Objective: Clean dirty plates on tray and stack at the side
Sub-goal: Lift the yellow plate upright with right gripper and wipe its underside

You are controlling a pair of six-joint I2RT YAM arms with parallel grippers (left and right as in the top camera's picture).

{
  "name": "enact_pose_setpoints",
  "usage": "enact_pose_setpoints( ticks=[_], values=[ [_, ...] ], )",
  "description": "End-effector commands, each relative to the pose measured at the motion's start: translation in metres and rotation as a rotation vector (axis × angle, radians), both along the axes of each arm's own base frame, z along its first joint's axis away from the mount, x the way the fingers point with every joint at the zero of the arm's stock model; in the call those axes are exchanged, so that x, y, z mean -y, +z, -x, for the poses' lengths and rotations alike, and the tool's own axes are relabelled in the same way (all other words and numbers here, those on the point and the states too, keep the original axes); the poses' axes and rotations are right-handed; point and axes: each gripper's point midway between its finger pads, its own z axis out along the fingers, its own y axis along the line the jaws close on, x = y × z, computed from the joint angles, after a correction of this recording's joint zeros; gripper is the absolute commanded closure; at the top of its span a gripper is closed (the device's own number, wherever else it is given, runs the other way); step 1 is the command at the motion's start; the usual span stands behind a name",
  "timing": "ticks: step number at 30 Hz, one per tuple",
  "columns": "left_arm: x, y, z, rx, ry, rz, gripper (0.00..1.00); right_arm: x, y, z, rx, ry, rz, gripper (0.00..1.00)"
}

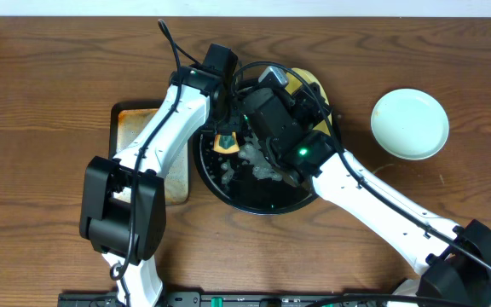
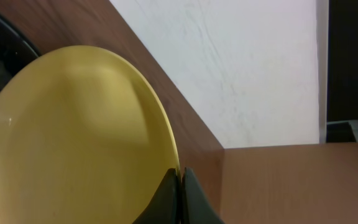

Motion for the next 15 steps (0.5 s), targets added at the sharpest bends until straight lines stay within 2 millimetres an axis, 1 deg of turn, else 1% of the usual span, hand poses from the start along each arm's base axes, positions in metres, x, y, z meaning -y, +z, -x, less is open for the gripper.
enact_pose_setpoints(
  ticks=[1,15],
  values=[
    [0.0007,0.0090,-0.0038,0.025,-0.012,0.004,0.89,0.0003,0.0124,0.0019,0.028,-0.009,0.023,0.99],
    [0.0007,0.0090,-0.0038,0.025,-0.012,0.004,0.89,-0.0014,0.0150,0.0003,0.037,-0.004,0.022,0.99]
  ],
)
